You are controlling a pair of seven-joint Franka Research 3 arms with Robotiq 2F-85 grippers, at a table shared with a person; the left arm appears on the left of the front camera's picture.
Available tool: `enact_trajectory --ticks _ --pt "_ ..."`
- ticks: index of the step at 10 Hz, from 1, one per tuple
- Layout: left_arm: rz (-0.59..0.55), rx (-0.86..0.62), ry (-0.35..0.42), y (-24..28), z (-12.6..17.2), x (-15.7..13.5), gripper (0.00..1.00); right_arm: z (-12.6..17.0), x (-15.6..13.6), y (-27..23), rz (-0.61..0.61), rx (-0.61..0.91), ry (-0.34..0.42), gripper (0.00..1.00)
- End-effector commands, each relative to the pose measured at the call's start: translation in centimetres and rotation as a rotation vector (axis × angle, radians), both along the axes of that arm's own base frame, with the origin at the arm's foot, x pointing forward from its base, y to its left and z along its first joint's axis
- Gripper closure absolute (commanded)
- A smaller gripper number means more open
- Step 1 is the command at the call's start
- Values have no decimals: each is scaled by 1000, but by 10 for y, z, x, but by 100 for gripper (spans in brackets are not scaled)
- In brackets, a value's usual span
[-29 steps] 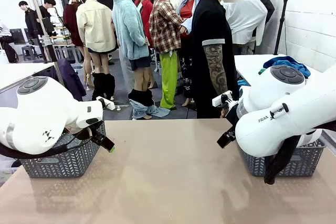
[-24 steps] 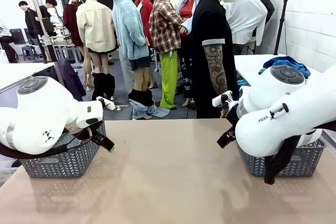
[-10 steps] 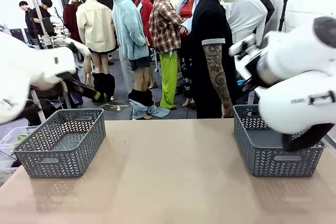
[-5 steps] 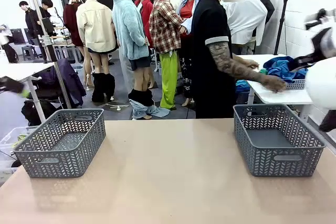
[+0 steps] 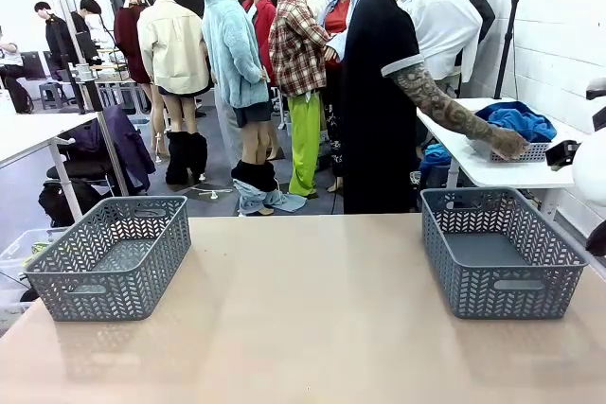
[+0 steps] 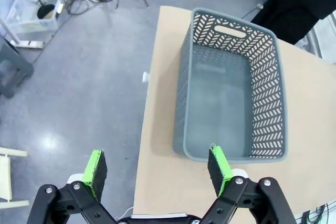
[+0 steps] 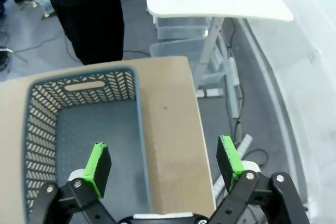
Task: Sort the tops and bottoms.
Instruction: Lift clothes from the center of the table with your left hand.
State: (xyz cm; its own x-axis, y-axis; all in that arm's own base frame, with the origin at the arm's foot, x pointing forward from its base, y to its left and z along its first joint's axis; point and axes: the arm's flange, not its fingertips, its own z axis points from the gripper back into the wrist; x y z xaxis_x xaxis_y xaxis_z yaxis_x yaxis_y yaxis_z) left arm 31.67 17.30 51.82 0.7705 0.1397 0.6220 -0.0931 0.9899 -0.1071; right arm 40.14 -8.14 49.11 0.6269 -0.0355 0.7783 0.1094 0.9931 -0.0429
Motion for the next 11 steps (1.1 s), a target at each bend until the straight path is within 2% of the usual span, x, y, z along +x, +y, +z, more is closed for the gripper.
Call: enact_trajectory --ticks 1,11 --pt "-1 39 -10 -7 10 -3 0 21 -10 4 -9 -27 -21 0" --pt "-1 39 -10 -7 10 -3 0 21 -10 4 -9 -27 -21 0"
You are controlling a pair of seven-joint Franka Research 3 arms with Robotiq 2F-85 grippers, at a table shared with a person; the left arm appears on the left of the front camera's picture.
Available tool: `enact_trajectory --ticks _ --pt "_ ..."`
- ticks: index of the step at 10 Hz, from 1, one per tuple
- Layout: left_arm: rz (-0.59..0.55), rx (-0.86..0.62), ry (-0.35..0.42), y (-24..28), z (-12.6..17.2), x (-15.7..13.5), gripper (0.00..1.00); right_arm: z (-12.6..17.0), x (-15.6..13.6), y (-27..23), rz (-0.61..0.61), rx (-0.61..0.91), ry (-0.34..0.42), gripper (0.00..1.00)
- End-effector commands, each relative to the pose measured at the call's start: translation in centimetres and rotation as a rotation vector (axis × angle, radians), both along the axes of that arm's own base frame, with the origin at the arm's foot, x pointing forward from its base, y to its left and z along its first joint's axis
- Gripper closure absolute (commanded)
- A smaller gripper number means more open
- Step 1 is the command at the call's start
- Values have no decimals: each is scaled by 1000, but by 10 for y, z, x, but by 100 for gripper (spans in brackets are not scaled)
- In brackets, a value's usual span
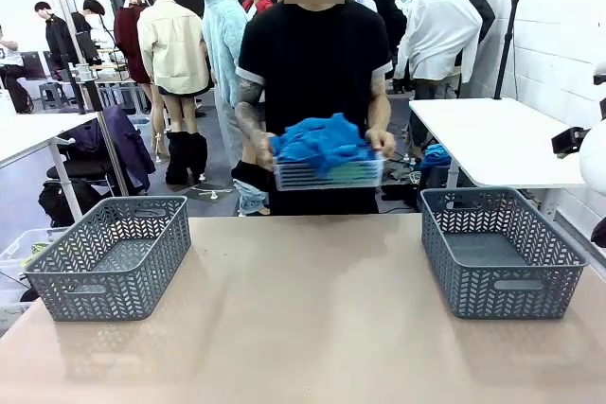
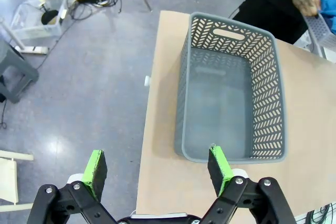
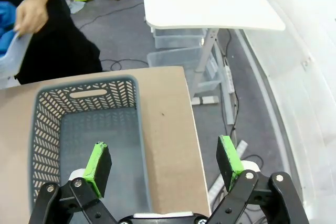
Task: Sort the tops and bottoms.
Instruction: Lift clothes from the center of the table with your left hand.
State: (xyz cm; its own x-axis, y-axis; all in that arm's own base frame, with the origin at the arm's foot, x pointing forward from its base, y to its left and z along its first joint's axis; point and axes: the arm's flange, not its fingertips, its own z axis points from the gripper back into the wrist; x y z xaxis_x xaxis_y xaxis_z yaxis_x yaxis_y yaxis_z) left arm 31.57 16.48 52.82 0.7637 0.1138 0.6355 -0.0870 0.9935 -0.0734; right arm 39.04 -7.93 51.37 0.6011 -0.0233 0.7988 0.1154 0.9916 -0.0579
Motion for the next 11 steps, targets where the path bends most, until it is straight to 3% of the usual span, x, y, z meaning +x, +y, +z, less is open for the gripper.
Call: enact_trajectory --ticks 1,11 --pt "4 4 2 1 0 -2 0 -2 1 2 -5 -8 12 0" --pt "4 4 2 1 0 -2 0 -2 1 2 -5 -8 12 0"
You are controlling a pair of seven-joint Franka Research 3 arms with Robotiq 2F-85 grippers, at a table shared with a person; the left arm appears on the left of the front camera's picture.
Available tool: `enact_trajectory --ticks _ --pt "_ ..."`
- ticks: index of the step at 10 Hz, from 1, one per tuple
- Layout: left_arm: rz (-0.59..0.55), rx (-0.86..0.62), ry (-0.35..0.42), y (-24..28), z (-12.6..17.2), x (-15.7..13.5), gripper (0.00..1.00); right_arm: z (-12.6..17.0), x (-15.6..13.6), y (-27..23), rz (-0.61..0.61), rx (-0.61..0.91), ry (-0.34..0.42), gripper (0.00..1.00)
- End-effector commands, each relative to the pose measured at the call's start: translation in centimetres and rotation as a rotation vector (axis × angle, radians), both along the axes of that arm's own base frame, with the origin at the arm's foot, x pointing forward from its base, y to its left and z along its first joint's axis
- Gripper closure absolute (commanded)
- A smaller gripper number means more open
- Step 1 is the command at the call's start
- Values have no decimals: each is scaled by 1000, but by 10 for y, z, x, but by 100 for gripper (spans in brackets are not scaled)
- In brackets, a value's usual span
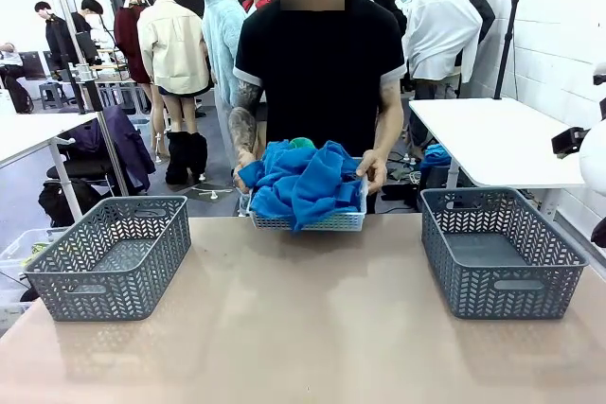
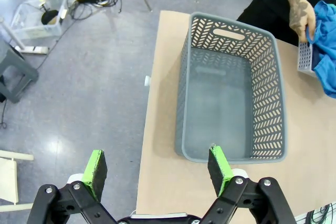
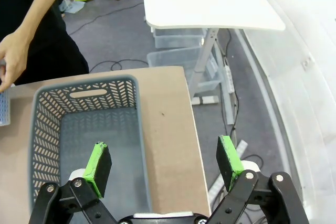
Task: Sort the tops and bottoms.
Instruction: Lift clothes from the center of the table with your left hand.
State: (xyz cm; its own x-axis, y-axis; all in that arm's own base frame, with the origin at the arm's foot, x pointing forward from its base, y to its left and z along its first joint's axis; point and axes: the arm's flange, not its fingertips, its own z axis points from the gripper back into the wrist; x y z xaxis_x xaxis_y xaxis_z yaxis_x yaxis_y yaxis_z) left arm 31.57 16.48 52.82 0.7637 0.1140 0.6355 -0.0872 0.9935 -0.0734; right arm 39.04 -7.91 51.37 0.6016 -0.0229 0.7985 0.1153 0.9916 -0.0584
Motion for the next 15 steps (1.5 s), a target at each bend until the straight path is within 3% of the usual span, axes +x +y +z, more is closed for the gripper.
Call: enact_trajectory --ticks 1,15 --pt "4 4 2 1 0 -2 0 -2 1 2 -5 -7 11 0" --pt "4 4 2 1 0 -2 0 -2 1 2 -5 -7 11 0"
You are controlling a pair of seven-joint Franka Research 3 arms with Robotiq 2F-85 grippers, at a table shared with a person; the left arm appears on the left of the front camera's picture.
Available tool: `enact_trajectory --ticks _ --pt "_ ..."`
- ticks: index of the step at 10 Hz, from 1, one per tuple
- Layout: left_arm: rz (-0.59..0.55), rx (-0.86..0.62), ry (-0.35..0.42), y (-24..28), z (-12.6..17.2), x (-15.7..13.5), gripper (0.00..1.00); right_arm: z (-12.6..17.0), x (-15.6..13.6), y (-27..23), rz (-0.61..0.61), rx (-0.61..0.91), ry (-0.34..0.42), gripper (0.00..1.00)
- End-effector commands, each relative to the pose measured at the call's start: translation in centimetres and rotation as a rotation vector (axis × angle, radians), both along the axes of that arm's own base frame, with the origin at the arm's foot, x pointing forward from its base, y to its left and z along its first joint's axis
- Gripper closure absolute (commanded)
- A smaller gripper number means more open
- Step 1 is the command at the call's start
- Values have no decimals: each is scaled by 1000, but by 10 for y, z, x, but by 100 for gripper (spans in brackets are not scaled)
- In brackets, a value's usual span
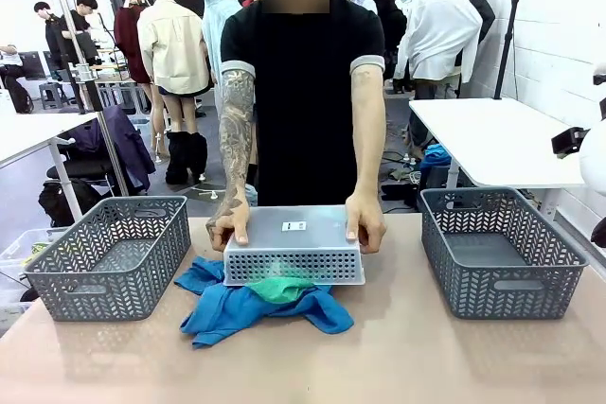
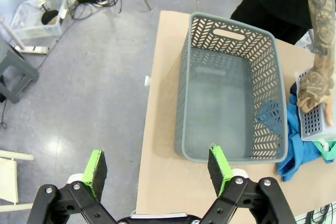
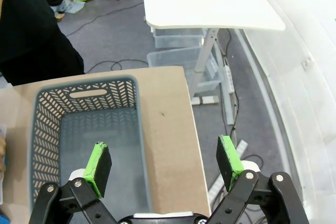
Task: Sort the tops and bottoms.
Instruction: Lift clothes from the center of the table with your left hand.
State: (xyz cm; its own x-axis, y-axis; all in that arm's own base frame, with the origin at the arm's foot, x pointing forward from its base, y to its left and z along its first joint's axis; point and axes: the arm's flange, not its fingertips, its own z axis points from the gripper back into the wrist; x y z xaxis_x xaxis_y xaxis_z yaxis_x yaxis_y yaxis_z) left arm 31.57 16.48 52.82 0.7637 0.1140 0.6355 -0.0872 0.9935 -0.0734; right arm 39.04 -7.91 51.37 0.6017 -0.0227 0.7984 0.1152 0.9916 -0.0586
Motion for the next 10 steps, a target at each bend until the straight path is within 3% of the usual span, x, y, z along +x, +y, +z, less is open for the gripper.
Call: enact_trajectory --ticks 1,10 --pt "4 4 2 1 0 -2 0 -2 1 2 -5 -7 11 0" --pt "4 4 2 1 0 -2 0 -2 1 2 -5 -7 11 0"
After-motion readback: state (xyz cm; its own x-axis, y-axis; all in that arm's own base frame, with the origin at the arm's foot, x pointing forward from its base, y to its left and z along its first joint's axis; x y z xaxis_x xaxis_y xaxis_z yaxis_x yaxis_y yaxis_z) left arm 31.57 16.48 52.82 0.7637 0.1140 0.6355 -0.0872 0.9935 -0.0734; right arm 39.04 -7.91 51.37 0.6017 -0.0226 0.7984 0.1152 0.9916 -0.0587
